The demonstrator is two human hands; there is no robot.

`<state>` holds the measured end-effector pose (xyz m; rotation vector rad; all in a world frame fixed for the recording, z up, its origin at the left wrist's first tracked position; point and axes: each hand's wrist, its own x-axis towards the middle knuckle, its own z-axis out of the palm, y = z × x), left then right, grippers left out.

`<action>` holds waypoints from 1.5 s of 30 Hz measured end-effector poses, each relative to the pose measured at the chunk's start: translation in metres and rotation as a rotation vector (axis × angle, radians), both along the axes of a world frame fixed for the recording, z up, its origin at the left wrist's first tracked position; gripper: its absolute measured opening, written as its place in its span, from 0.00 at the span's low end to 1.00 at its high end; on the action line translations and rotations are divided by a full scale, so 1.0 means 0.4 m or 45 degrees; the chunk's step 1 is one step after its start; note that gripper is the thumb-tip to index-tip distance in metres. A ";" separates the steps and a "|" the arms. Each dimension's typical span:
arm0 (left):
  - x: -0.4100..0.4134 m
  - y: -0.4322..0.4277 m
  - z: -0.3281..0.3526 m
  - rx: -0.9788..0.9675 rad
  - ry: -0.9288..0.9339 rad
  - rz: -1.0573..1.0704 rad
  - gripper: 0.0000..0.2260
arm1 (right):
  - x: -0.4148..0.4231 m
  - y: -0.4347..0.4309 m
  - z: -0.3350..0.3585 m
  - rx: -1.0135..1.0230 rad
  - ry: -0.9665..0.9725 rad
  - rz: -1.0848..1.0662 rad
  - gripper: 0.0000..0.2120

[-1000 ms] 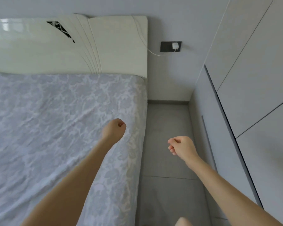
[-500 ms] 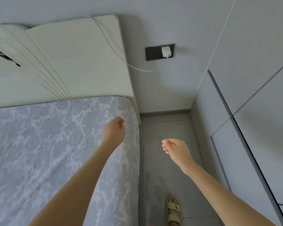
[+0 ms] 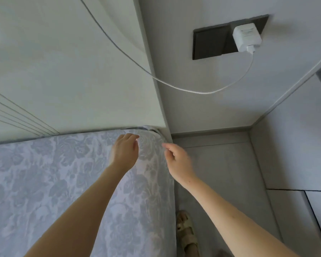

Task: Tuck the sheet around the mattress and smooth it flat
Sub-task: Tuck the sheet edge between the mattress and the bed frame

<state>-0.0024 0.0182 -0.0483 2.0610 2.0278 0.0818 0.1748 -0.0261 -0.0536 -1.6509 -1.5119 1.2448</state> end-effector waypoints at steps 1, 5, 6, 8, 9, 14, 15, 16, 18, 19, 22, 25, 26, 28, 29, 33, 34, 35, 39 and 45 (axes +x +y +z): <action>-0.015 0.033 -0.034 -0.006 -0.009 -0.023 0.14 | -0.027 0.042 -0.041 0.019 -0.014 0.053 0.17; -0.061 0.130 -0.151 0.017 -0.021 -0.098 0.14 | -0.111 0.184 -0.190 0.076 -0.125 0.265 0.19; -0.067 0.146 -0.173 0.023 -0.013 -0.124 0.17 | -0.124 0.210 -0.223 0.075 -0.162 0.320 0.20; -0.075 0.167 -0.208 0.012 0.002 -0.179 0.23 | -0.140 0.247 -0.278 0.038 -0.211 0.399 0.21; -0.076 0.172 -0.220 0.002 0.011 -0.196 0.24 | -0.143 0.260 -0.299 0.001 -0.207 0.413 0.21; -0.064 0.188 -0.255 -0.109 0.031 -0.157 0.29 | -0.139 0.300 -0.353 -0.296 0.143 0.319 0.22; -0.062 0.191 -0.258 -0.108 0.034 -0.137 0.29 | -0.138 0.304 -0.363 -0.347 0.221 0.277 0.21; -0.059 0.192 -0.261 -0.108 0.040 -0.121 0.28 | -0.137 0.303 -0.373 -0.405 0.320 0.217 0.21; -0.052 0.185 -0.268 -0.103 0.097 -0.114 0.26 | -0.142 0.296 -0.391 -0.540 0.593 0.036 0.19; -0.046 0.178 -0.272 -0.094 0.138 -0.121 0.25 | -0.146 0.289 -0.399 -0.600 0.728 -0.064 0.18; -0.035 0.162 -0.273 -0.073 0.206 -0.108 0.21 | -0.162 0.278 -0.407 -0.628 0.893 -0.238 0.12; -0.046 0.143 -0.262 0.057 0.158 -0.118 0.16 | -0.170 0.285 -0.400 -0.643 0.924 -0.370 0.11; -0.052 0.130 -0.257 0.128 0.130 -0.134 0.14 | -0.172 0.288 -0.399 -0.648 0.917 -0.453 0.10; -0.073 0.107 -0.245 0.230 0.091 -0.151 0.12 | -0.181 0.277 -0.396 -0.581 0.763 -0.649 0.09; -0.088 0.101 -0.239 0.244 0.106 -0.144 0.12 | -0.187 0.260 -0.391 -0.493 0.635 -0.726 0.08; -0.153 0.113 -0.226 0.173 0.236 -0.053 0.15 | -0.200 0.185 -0.380 -0.269 0.454 -0.502 0.18; -0.167 0.119 -0.224 0.165 0.241 -0.035 0.16 | -0.201 0.184 -0.384 -0.356 0.545 -0.444 0.21; -0.180 0.125 -0.223 0.182 0.229 -0.033 0.16 | -0.199 0.194 -0.384 -0.475 0.663 -0.429 0.24; -0.210 0.133 -0.212 0.348 0.049 -0.081 0.13 | -0.189 0.255 -0.373 -0.749 0.972 -0.432 0.18; -0.205 0.130 -0.156 0.456 -0.129 -0.039 0.13 | -0.205 0.256 -0.282 -0.731 0.866 -0.491 0.32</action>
